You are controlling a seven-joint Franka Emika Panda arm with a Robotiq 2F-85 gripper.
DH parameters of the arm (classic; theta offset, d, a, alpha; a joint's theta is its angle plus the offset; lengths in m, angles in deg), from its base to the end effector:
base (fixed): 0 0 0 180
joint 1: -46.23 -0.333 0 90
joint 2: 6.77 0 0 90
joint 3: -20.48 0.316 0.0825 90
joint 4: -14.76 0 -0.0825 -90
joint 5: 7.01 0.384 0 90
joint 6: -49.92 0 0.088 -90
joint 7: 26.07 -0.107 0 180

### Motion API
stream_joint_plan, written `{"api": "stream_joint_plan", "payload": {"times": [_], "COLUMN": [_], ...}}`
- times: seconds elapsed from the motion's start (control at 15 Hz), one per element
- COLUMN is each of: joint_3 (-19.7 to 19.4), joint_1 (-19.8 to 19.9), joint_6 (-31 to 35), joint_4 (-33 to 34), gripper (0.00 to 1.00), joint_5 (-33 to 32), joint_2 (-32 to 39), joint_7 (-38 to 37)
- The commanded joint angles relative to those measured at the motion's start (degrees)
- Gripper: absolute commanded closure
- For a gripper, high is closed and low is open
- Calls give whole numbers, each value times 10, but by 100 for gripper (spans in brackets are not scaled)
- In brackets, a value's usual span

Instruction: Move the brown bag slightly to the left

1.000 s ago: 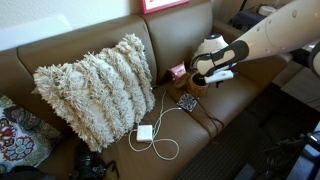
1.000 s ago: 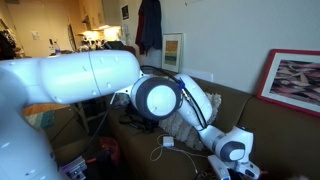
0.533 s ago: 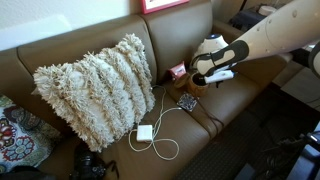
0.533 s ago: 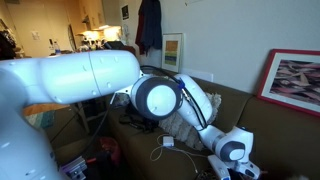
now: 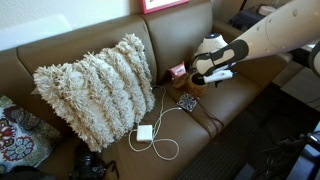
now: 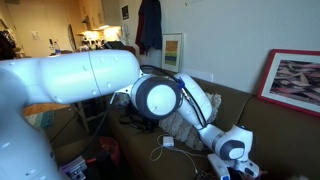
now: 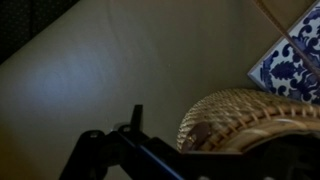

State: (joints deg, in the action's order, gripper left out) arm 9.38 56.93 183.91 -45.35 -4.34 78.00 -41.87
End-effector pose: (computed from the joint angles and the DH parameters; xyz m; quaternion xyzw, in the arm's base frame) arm 0.6464 -0.2197 -0.0995 0.9573 -0.2619 -0.0889 0.0840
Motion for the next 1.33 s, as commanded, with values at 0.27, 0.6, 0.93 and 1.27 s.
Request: {"api": "stream_joint_plan", "payload": {"times": [0.27, 0.6, 0.93, 1.27], "joint_3": [24, 31, 39, 55], "joint_1": [-10, -13, -9, -5], "joint_6": [60, 84, 128, 194], "joint_4": [-14, -20, -32, -50], "gripper": [47, 84, 94, 94], "joint_5": [5, 9, 14, 25], "joint_2": [0, -1, -9, -13], "joint_7": [-27, -36, -38, -37]}}
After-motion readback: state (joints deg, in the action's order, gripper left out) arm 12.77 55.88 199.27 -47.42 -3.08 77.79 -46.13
